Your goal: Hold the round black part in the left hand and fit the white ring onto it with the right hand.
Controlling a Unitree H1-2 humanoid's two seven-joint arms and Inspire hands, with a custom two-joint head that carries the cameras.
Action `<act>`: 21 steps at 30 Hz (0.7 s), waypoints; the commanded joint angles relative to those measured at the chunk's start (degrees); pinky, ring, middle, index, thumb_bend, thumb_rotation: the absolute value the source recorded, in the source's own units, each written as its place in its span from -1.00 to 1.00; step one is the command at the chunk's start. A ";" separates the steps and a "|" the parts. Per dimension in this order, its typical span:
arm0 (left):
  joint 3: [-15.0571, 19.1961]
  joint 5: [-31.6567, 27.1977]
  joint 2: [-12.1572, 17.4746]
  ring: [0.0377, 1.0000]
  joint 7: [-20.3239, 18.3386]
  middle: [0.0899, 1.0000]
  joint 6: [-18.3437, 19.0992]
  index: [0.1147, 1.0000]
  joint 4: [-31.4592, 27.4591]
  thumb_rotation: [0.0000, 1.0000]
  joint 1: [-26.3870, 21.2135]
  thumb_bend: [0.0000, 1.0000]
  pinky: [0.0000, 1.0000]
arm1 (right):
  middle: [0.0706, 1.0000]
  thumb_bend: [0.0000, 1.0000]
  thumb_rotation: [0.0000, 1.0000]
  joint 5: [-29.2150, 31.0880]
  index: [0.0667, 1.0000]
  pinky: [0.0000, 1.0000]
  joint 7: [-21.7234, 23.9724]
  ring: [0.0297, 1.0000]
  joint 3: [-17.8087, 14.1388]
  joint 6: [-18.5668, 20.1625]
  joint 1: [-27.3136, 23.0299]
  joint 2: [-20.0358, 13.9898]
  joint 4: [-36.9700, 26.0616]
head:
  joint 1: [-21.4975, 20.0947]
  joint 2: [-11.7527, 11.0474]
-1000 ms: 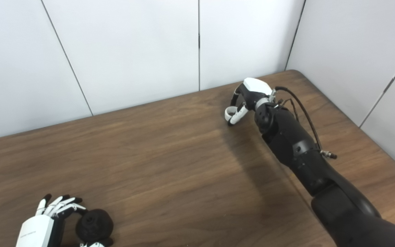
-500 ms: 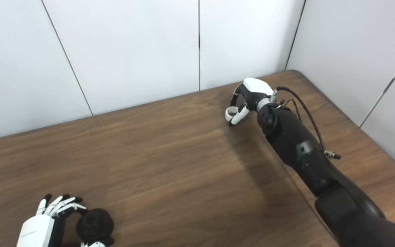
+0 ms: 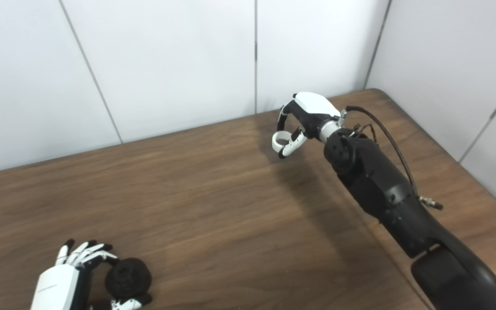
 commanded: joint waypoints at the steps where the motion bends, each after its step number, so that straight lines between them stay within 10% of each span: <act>1: -0.61 1.15 -0.21 0.76 -0.18 0.52 0.19 -0.17 -0.91 -0.89 -0.02 0.05 1.00 | 0.67 0.05 -0.73 -0.62 -0.10 1.00 0.54 0.99 -0.27 0.14 -1.58 -0.72 -3.49 | 2.03 0.56; 21: -2.86 3.09 -1.99 0.76 1.39 0.51 0.86 -0.17 0.71 -0.89 -1.16 0.05 1.00 | 0.62 0.05 -0.73 -4.16 -0.11 1.00 12.88 0.95 6.23 0.40 5.15 5.60 -28.57 | 10.30 2.37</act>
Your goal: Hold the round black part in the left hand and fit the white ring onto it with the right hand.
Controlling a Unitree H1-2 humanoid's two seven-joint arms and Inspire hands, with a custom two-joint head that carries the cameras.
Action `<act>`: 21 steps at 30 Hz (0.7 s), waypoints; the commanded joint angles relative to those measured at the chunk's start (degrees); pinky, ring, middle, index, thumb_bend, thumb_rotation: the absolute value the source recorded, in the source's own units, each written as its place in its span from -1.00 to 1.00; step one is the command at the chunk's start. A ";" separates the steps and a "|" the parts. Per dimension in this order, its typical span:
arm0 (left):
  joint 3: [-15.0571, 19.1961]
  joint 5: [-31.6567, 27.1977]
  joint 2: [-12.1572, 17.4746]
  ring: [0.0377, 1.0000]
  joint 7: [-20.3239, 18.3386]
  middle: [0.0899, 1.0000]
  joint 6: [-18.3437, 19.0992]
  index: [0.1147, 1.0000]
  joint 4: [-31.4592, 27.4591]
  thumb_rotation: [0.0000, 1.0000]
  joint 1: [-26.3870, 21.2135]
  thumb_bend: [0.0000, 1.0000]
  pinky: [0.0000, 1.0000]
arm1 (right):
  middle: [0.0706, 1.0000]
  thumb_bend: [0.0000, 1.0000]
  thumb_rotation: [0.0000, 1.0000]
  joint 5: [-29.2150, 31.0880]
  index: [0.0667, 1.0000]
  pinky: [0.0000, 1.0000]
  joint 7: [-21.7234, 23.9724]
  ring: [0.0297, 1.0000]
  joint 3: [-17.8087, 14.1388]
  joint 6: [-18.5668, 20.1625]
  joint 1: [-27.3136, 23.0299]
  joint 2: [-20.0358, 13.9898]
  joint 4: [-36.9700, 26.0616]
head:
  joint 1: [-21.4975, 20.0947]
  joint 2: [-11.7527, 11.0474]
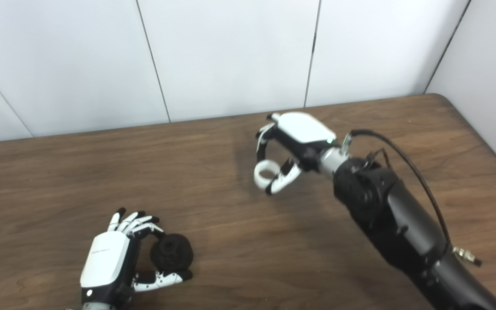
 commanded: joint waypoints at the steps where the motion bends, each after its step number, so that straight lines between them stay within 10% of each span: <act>1: -0.66 1.11 -0.33 0.76 -0.05 0.51 0.15 -0.17 0.18 -0.89 -0.87 0.05 1.00 | 0.62 0.05 -0.73 -1.02 -0.11 1.00 -0.23 0.96 -0.14 -1.49 -1.21 0.52 -3.26 | 0.23 0.13; 21: -3.54 3.86 -2.68 0.76 0.04 0.53 2.71 -0.17 1.47 -0.89 -2.22 0.05 1.00 | 0.68 0.05 -0.72 -3.29 -0.11 1.00 3.94 0.99 3.40 -4.02 1.03 8.83 -8.83 | 5.58 1.19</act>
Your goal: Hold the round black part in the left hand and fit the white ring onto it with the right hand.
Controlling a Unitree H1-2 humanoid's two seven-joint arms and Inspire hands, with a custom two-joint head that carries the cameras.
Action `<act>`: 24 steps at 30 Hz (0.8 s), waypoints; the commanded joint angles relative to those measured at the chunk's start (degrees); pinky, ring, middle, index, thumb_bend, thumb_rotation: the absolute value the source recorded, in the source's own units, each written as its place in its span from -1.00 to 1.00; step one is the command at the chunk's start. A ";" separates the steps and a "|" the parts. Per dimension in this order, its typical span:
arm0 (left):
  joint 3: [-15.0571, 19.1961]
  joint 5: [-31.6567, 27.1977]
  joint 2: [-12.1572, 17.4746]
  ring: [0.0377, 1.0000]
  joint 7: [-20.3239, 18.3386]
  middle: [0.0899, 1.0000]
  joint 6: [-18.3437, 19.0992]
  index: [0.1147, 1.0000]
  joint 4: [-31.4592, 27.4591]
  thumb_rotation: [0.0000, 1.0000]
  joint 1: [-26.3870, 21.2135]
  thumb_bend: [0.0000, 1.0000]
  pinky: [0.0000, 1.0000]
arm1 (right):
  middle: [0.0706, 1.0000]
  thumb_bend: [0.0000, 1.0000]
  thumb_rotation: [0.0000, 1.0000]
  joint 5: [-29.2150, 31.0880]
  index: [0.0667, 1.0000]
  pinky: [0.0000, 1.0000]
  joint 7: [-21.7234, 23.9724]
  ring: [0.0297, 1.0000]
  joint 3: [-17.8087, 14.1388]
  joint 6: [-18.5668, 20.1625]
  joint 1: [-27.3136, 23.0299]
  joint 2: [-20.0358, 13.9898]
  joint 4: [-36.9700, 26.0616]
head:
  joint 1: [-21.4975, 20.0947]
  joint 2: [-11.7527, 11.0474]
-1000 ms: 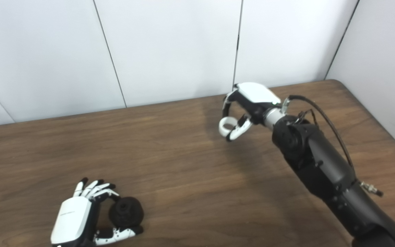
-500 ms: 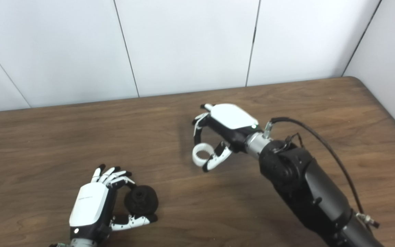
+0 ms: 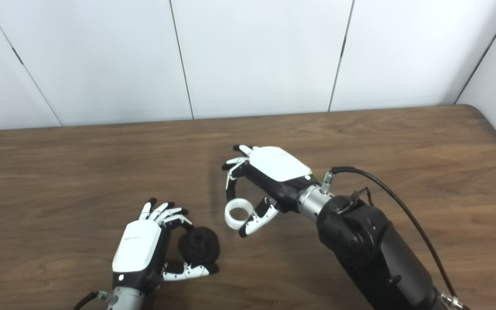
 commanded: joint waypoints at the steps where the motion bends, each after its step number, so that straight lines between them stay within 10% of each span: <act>1: -0.94 1.58 -0.44 0.76 0.23 0.52 0.14 -0.17 0.70 -0.89 -0.87 0.05 1.00 | 0.68 0.05 -0.72 -0.83 -0.11 1.00 -0.12 1.00 -0.36 -1.13 -1.63 0.88 -2.04 | 0.44 -0.05; 24: -2.92 2.30 -2.31 0.77 0.40 0.53 2.23 -0.17 1.54 -0.89 -1.88 0.05 1.00 | 0.69 0.05 -0.72 -0.36 -0.11 1.00 1.82 1.00 0.58 -2.92 -2.80 3.68 0.94 | 4.23 1.27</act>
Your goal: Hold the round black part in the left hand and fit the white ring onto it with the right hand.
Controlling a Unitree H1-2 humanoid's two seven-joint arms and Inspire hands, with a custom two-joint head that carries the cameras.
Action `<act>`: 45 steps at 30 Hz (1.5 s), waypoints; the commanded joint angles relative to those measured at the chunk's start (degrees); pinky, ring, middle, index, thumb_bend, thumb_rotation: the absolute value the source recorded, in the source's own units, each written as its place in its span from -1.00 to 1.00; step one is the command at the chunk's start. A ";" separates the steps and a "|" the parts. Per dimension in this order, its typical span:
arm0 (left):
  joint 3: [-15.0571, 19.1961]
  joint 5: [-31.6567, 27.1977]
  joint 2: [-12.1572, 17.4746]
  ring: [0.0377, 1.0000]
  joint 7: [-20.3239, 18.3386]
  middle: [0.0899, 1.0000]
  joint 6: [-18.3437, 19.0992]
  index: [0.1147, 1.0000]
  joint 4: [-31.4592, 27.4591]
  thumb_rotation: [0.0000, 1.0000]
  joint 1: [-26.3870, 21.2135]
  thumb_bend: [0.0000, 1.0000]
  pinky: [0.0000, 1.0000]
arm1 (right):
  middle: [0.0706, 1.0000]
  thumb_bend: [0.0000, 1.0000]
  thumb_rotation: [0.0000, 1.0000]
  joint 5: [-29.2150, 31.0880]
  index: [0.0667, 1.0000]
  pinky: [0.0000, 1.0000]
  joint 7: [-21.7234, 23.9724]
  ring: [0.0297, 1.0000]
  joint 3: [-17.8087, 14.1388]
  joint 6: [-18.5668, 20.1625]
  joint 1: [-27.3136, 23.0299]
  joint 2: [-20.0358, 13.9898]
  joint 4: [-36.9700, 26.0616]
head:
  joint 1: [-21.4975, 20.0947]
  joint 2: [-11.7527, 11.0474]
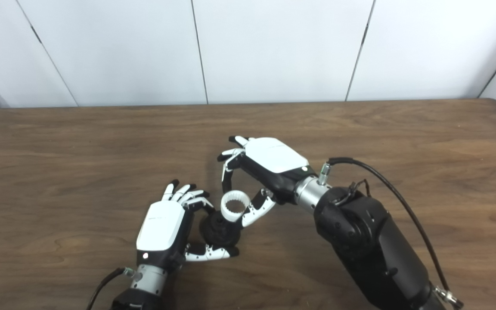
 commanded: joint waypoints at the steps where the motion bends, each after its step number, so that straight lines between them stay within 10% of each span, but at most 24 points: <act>1: -0.63 0.72 -0.53 0.77 -0.23 0.53 0.15 -0.17 0.33 -0.89 -0.82 0.05 1.00 | 0.69 0.05 -0.72 0.01 -0.11 1.00 -0.55 1.00 -0.41 -1.35 -1.61 0.38 -0.57 | 0.12 0.10; 45: -2.58 2.39 -1.38 0.75 0.03 0.51 2.35 -0.17 0.78 -0.89 -1.86 0.05 1.00 | 0.68 0.05 -0.73 0.54 -0.11 1.00 -1.13 1.00 0.40 -3.35 -0.24 1.86 2.08 | 2.52 1.11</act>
